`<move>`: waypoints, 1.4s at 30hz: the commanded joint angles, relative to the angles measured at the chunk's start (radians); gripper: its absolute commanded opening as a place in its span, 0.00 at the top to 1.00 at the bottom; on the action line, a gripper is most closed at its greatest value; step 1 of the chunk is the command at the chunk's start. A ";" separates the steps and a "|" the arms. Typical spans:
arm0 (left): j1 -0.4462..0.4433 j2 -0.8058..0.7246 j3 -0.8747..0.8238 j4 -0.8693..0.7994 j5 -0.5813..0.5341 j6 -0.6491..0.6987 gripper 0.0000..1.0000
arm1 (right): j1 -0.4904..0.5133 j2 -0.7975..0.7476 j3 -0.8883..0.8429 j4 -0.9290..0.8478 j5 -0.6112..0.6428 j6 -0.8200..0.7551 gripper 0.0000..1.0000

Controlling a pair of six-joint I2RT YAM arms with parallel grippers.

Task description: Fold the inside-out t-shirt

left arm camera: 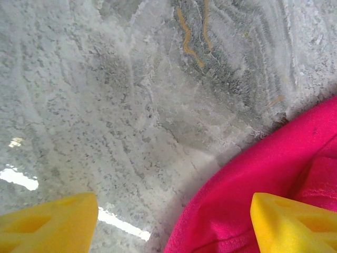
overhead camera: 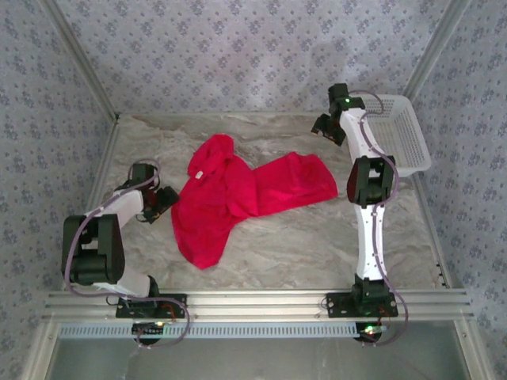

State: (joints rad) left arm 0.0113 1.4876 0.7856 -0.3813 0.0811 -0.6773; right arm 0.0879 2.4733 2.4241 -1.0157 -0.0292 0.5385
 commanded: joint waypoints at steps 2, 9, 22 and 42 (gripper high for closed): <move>-0.011 -0.136 0.050 -0.146 -0.017 0.044 0.24 | 0.069 -0.176 -0.054 -0.046 -0.016 -0.063 0.31; -0.132 -0.367 -0.094 -0.250 0.015 -0.024 0.24 | 0.174 -0.538 -0.606 0.048 -0.042 -0.118 0.29; -0.159 -0.246 -0.269 -0.017 0.114 -0.124 0.17 | 0.250 -0.665 -1.103 0.236 -0.140 -0.054 0.28; -0.153 -0.207 -0.168 -0.068 0.033 -0.118 1.00 | 0.234 -0.497 -1.066 0.316 -0.130 -0.011 1.00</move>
State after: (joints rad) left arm -0.1375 1.2716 0.5797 -0.5404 0.0753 -0.8036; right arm 0.3145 1.9591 1.3270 -0.6506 -0.1822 0.5308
